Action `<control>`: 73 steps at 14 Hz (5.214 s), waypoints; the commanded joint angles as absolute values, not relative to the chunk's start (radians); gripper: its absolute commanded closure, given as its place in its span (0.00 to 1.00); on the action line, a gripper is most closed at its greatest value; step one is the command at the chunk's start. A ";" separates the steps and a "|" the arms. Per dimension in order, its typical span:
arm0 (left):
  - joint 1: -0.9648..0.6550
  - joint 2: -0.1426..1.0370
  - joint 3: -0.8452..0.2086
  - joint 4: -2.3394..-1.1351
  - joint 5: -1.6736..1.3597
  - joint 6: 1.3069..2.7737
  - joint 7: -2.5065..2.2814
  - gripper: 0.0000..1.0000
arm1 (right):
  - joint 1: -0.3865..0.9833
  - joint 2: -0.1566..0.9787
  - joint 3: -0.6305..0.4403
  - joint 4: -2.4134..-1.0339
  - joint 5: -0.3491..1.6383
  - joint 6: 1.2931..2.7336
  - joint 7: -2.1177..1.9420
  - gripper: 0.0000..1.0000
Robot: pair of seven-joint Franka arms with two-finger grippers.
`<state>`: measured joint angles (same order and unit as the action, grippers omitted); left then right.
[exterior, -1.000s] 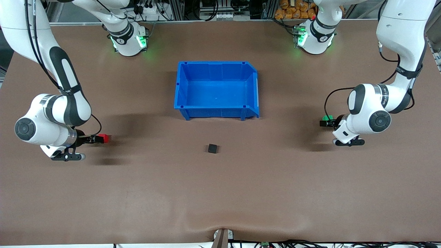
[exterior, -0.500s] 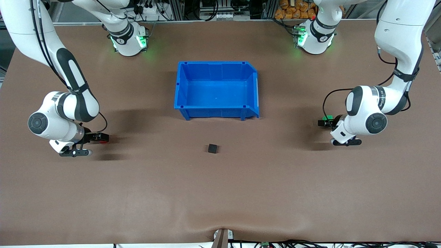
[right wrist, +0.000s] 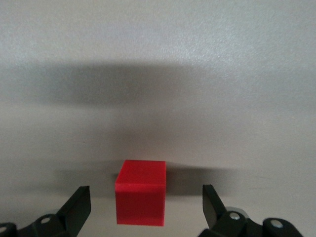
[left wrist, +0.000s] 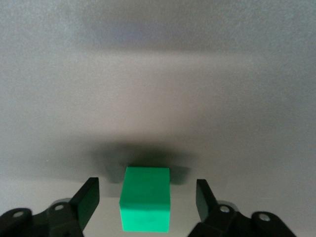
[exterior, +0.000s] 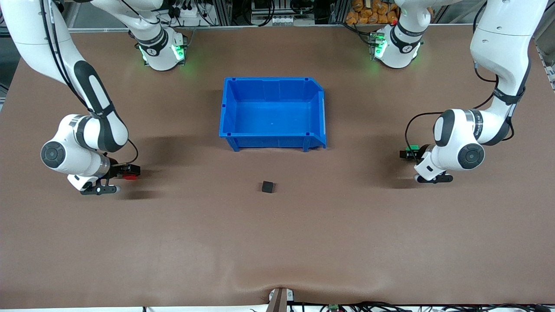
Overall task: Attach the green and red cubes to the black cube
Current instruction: 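Lower and close the right gripper on red while the left gripper grasps green, then carry the red cube with the right gripper while the left gripper carries green, then press the red and green cubes against the black cube from both sides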
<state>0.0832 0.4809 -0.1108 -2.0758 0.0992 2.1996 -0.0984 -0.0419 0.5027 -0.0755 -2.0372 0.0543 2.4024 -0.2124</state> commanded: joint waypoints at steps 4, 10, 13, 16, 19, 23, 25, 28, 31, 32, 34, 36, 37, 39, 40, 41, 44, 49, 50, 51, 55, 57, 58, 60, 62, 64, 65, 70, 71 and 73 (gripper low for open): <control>0.089 0.482 -0.117 -2.086 0.123 2.201 -0.110 0.73 | -0.040 0.474 -0.074 -2.065 0.061 2.382 -0.229 0.05; 0.089 0.456 -0.121 -2.037 0.107 2.166 -0.254 1.00 | -0.040 0.474 -0.074 -2.057 0.060 2.330 -0.245 1.00; 0.087 0.437 -0.123 -1.970 0.068 2.100 -0.298 1.00 | -0.041 0.474 -0.075 -2.042 0.060 2.304 -0.300 1.00; 0.083 0.442 -0.121 -1.884 -0.026 2.051 -0.375 1.00 | -0.044 0.472 -0.075 -2.007 0.058 2.303 -0.476 1.00; 0.068 0.443 -0.124 -1.830 -0.043 2.033 -0.472 1.00 | -0.052 0.472 -0.075 -1.959 0.058 2.303 -0.630 1.00; -0.007 0.504 -0.132 -1.703 -0.084 2.033 -0.716 1.00 | -0.052 0.468 -0.077 -1.889 0.048 2.301 -0.828 1.00; -0.056 0.532 -0.135 -1.672 -0.124 2.033 -0.831 1.00 | -0.049 0.468 -0.078 -1.836 0.045 2.268 -0.928 1.00; -0.112 0.583 -0.135 -1.599 -0.185 2.034 -0.972 1.00 | -0.040 0.471 -0.078 -1.726 0.041 2.160 -1.055 1.00; -0.167 0.636 -0.135 -1.540 -0.219 2.036 -1.096 1.00 | -0.003 0.469 -0.077 -1.636 -0.021 2.038 -1.103 1.00; -0.175 0.650 -0.137 -1.522 -0.219 2.040 -1.132 1.00 | 0.008 0.471 -0.075 -1.597 -0.026 1.995 -1.106 1.00; -0.201 0.676 -0.135 -1.491 -0.241 2.049 -1.189 1.00 | 0.069 0.474 -0.075 -1.546 -0.029 1.935 -1.108 1.00; -0.224 0.696 -0.137 -1.467 -0.268 2.072 -1.242 1.00 | 0.109 0.485 -0.075 -1.534 -0.023 1.940 -1.115 1.00; -0.233 0.704 -0.137 -1.465 -0.279 2.100 -1.270 1.00 | 0.133 0.520 -0.075 -1.519 -0.023 1.940 -1.109 1.00; -0.258 0.719 -0.137 -1.465 -0.310 2.153 -1.313 1.00 | 0.169 0.587 -0.074 -1.447 -0.012 1.930 -1.108 1.00; -0.268 0.729 -0.135 -1.456 -0.319 2.176 -1.339 1.00 | 0.190 0.610 -0.068 -1.422 -0.011 1.925 -1.108 1.00; -0.279 0.747 -0.135 -1.438 -0.321 2.189 -1.371 1.00 | 0.210 0.621 -0.061 -1.408 -0.009 1.924 -1.104 1.00; -0.302 0.781 -0.137 -1.391 -0.321 2.212 -1.443 1.00 | 0.271 0.656 -0.061 -1.364 0.023 1.924 -1.097 1.00; -0.362 0.817 -0.137 -1.387 -0.376 2.331 -1.560 1.00 | 0.359 0.738 -0.060 -1.273 0.067 1.931 -1.095 1.00; -0.382 0.828 -0.137 -1.381 -0.377 2.371 -1.598 1.00 | 0.370 0.755 -0.060 -1.258 0.092 1.933 -1.094 1.00; -0.399 0.850 -0.137 -1.367 -0.377 2.400 -1.635 1.00 | 0.385 0.773 -0.060 -1.241 0.110 1.934 -1.086 1.00; -0.448 0.920 -0.138 -1.301 -0.380 2.424 -1.724 1.00 | 0.442 0.815 -0.061 -1.203 0.114 1.940 -0.997 1.00; -0.460 0.936 -0.152 -1.301 -0.411 2.437 -1.750 1.00 | 0.455 0.825 -0.061 -1.203 0.115 1.948 -0.988 1.00; -0.474 0.945 -0.152 -1.301 -0.413 2.445 -1.770 1.00 | 0.466 0.833 -0.061 -1.204 0.114 1.957 -0.988 1.00; -0.483 0.951 -0.152 -1.301 -0.413 2.447 -1.793 1.00 | 0.474 0.841 -0.061 -1.207 0.114 1.971 -0.994 1.00; -0.492 0.954 -0.150 -1.301 -0.413 2.447 -1.813 1.00 | 0.474 0.844 -0.061 -1.213 0.115 1.971 -0.991 1.00; -0.497 0.957 -0.150 -1.302 -0.413 2.447 -1.819 1.00 | 0.488 0.848 -0.061 -1.216 0.138 1.971 -0.942 1.00; -0.499 0.959 -0.150 -1.301 -0.413 2.447 -1.819 1.00 | 0.498 0.850 -0.061 -1.216 0.140 1.971 -0.908 1.00; -0.515 0.966 -0.150 -1.298 -0.413 2.448 -1.855 1.00 | 0.532 0.876 -0.061 -1.216 0.135 1.983 -0.881 1.00; -0.518 0.966 -0.152 -1.298 -0.413 2.454 -1.856 1.00 | 0.537 0.877 -0.061 -1.216 0.133 1.983 -0.881 1.00; -0.531 0.980 -0.152 -1.296 -0.413 2.485 -1.870 1.00 | 0.540 0.880 -0.061 -1.216 0.133 1.988 -0.880 1.00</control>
